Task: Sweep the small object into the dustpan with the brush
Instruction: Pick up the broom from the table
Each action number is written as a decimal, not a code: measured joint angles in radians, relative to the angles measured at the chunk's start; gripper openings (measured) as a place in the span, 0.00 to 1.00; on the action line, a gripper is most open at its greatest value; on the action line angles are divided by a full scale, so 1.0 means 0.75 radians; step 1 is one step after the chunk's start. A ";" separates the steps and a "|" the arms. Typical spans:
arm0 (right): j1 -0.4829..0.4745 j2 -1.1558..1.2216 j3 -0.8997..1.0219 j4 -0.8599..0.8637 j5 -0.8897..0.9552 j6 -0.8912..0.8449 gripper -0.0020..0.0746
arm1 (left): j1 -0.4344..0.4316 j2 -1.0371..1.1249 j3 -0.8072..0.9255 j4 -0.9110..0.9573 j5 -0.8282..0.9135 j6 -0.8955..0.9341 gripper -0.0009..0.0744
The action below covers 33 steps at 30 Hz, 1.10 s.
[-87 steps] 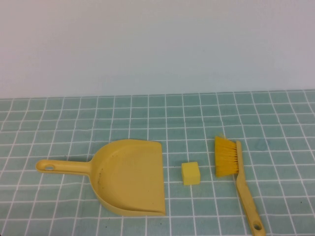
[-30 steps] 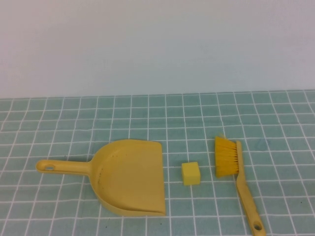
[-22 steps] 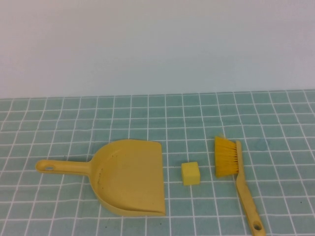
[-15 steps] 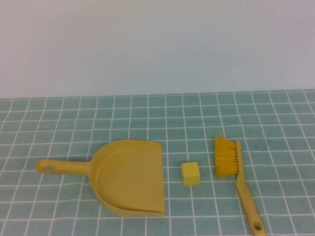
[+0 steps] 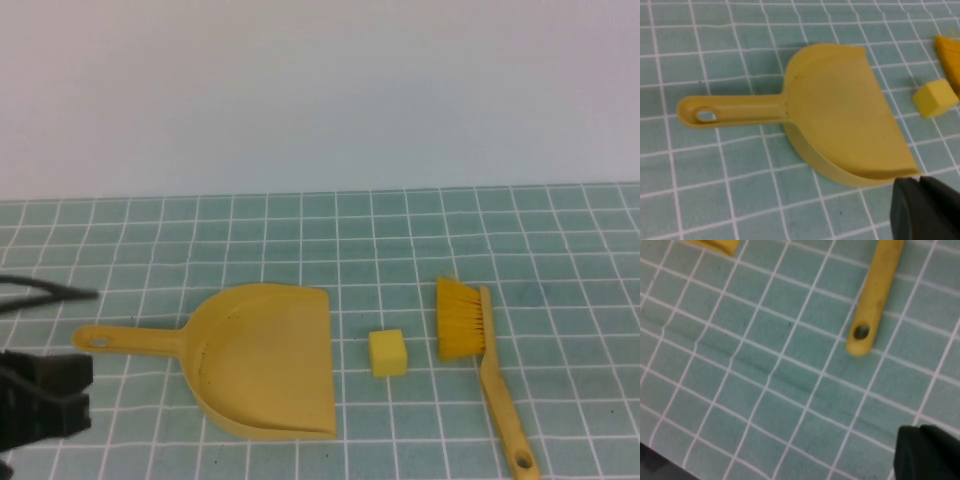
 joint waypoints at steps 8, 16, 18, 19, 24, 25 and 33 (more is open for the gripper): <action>0.261 0.416 -0.190 -0.173 -0.017 0.250 0.05 | 0.000 0.102 0.000 -0.009 -0.130 0.026 0.01; 0.539 0.777 -0.477 -0.459 -0.098 0.577 0.04 | 0.000 0.123 0.000 -0.038 -0.157 0.029 0.01; 0.555 0.843 -0.520 -0.458 -0.098 0.582 0.05 | 0.000 0.123 0.000 -0.038 -0.157 0.029 0.01; 0.556 0.878 -0.536 -0.456 -0.098 0.584 0.06 | 0.000 0.123 0.000 -0.043 -0.157 0.029 0.01; 0.556 1.027 -0.604 -0.453 -0.098 0.589 0.30 | 0.000 0.123 0.000 -0.057 -0.157 0.031 0.01; 0.556 1.051 -0.617 -0.453 -0.098 0.591 0.37 | 0.000 0.123 0.000 -0.057 -0.157 0.035 0.01; 0.556 1.211 -0.682 -0.471 -0.109 0.645 0.54 | 0.000 0.123 0.000 -0.088 -0.160 0.055 0.01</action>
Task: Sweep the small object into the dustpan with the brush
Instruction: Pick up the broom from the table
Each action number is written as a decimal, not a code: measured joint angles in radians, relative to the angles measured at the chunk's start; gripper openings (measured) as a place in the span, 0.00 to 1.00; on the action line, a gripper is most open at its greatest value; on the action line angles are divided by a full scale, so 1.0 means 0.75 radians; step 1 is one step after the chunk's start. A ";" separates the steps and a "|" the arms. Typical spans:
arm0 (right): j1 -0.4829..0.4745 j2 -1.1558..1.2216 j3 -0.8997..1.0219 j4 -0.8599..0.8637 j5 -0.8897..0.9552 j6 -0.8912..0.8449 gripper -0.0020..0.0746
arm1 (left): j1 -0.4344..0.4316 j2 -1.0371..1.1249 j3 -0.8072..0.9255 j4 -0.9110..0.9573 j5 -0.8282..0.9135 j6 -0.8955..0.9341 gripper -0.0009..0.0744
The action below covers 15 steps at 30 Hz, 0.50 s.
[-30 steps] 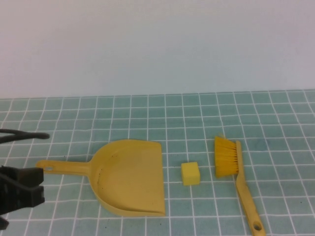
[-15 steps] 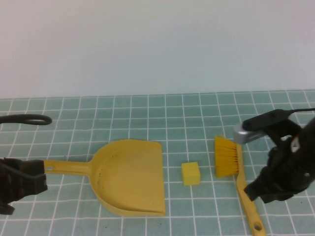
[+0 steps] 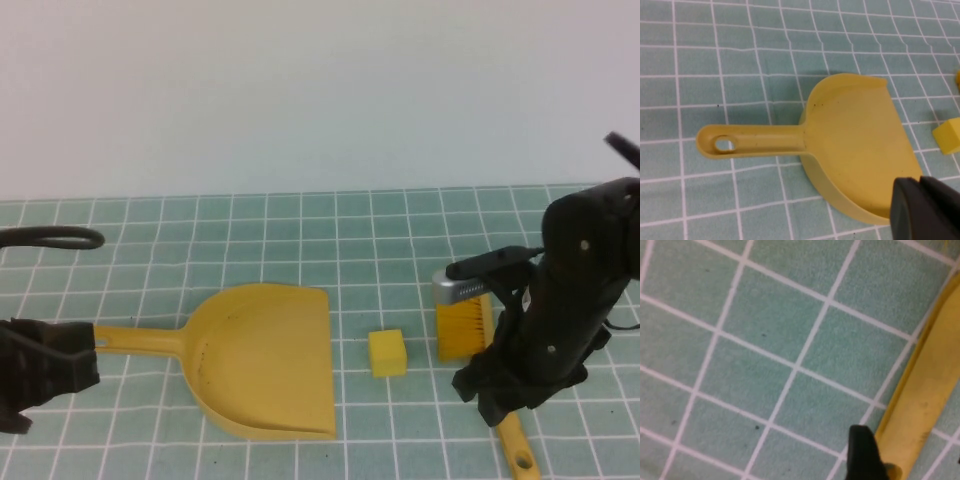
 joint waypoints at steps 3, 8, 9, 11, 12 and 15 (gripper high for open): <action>0.000 0.056 -0.004 -0.069 -0.010 0.079 0.54 | 0.000 0.000 0.005 -0.006 0.003 0.004 0.01; 0.003 0.113 -0.009 -0.122 -0.047 0.156 0.55 | 0.000 0.000 0.025 -0.081 -0.007 0.033 0.01; 0.005 0.120 -0.009 -0.122 -0.051 0.158 0.55 | 0.000 0.000 0.025 -0.091 -0.008 0.041 0.01; 0.018 0.127 -0.009 -0.122 -0.059 0.164 0.55 | 0.000 0.000 0.025 -0.122 -0.012 0.067 0.01; 0.023 0.131 -0.009 -0.122 -0.063 0.166 0.55 | 0.000 0.000 0.025 -0.132 -0.011 0.081 0.01; 0.041 0.155 -0.009 -0.122 -0.070 0.186 0.55 | 0.000 0.000 0.025 -0.138 -0.008 0.091 0.01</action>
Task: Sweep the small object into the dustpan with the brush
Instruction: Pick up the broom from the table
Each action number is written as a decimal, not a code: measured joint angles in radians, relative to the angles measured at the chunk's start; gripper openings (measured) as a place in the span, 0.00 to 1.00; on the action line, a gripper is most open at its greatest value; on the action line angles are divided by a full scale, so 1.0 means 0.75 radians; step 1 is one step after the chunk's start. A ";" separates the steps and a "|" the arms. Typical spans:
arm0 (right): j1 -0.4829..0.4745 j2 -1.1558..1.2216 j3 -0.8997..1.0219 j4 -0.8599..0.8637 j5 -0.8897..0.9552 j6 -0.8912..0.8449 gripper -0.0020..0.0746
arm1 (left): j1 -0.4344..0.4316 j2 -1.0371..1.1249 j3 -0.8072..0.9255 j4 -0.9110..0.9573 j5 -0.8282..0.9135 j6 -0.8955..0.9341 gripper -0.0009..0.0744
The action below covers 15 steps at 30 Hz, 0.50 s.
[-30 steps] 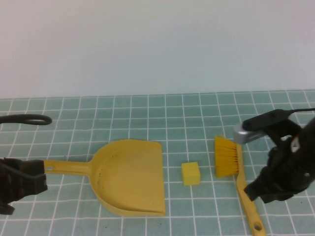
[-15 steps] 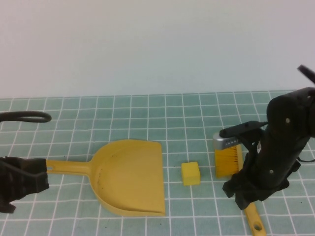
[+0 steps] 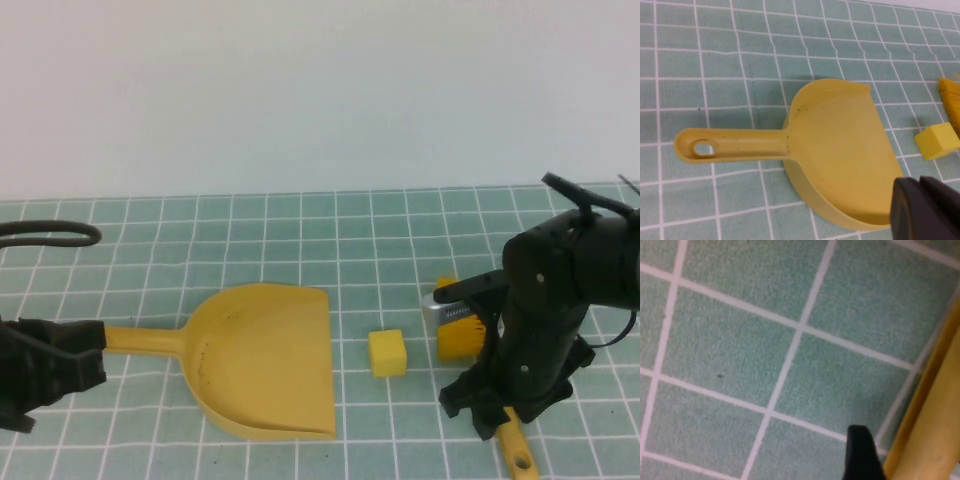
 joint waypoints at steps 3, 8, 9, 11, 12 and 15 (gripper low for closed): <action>0.009 0.032 0.000 -0.002 -0.022 0.012 0.55 | 0.000 0.000 0.000 0.000 0.002 0.003 0.01; 0.009 0.048 -0.005 -0.021 -0.022 0.021 0.44 | 0.000 0.000 0.000 0.002 0.002 0.003 0.01; 0.009 0.048 -0.005 -0.027 -0.022 0.034 0.40 | 0.000 0.000 0.000 0.002 0.002 0.003 0.01; 0.009 0.050 -0.006 -0.038 -0.019 0.043 0.33 | 0.000 0.000 0.000 0.000 0.002 0.003 0.01; 0.009 0.050 -0.008 -0.038 -0.019 0.047 0.31 | 0.000 0.000 0.000 0.000 0.002 0.003 0.01; 0.009 0.056 -0.016 -0.040 -0.011 0.050 0.32 | 0.000 0.000 0.000 -0.003 0.002 0.003 0.01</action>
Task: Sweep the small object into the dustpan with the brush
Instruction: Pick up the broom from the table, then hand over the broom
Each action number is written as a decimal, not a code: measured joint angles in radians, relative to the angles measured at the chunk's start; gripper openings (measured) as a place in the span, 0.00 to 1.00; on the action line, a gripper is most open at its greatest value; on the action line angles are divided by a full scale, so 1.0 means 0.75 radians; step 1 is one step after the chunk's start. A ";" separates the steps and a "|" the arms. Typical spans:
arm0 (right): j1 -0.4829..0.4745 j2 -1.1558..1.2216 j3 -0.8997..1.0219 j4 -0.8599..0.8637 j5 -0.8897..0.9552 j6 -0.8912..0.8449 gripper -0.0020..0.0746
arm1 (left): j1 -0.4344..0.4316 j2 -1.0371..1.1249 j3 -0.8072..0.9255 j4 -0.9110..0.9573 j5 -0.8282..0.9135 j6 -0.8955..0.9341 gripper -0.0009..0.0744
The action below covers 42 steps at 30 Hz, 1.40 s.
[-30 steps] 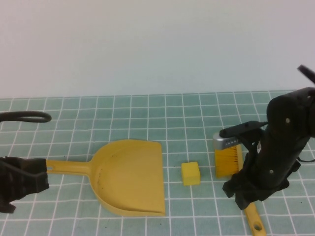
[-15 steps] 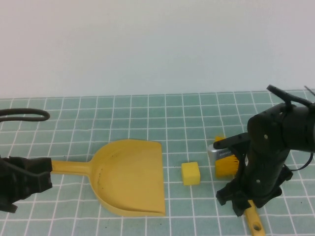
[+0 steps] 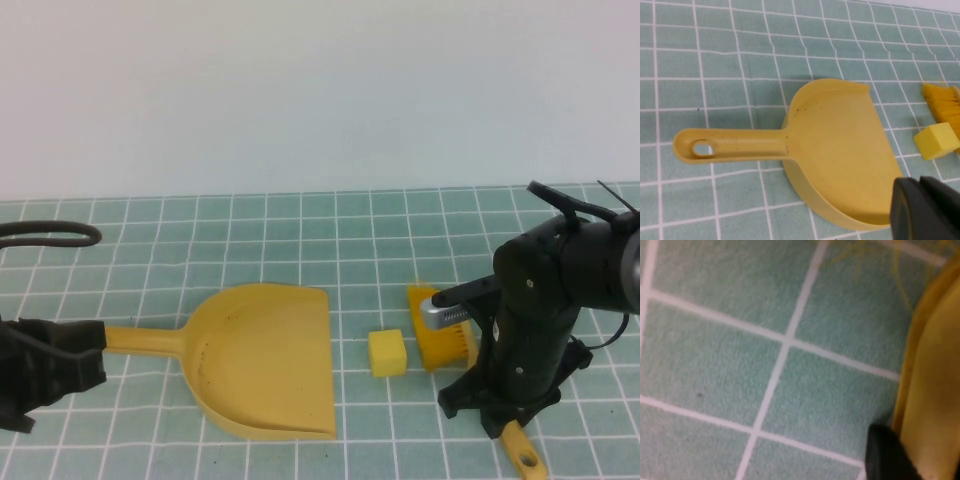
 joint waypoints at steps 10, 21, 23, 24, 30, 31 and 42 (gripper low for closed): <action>0.000 -0.038 -0.178 0.003 0.136 0.005 0.28 | 0.000 0.000 0.000 -0.240 0.006 0.078 0.01; 0.120 -0.422 -0.370 0.077 0.193 -0.034 0.28 | 0.000 0.016 0.000 -1.044 0.349 0.305 0.40; 0.197 -0.474 -0.371 0.089 0.193 -0.037 0.28 | 0.000 0.039 0.000 -1.151 0.414 0.376 0.49; 0.244 -0.494 -0.371 0.093 0.193 -0.038 0.28 | 0.000 0.053 0.000 -1.187 0.437 0.419 0.53; 0.463 -0.519 -0.371 0.102 0.117 0.002 0.28 | 0.000 0.135 0.000 -1.222 0.502 0.455 0.60; 0.479 -0.519 -0.371 0.102 0.105 0.014 0.28 | 0.000 0.146 0.000 -1.222 0.518 0.470 0.60; 0.525 -0.517 -0.371 0.143 0.014 0.077 0.28 | 0.000 0.177 0.000 -1.246 0.522 0.529 0.60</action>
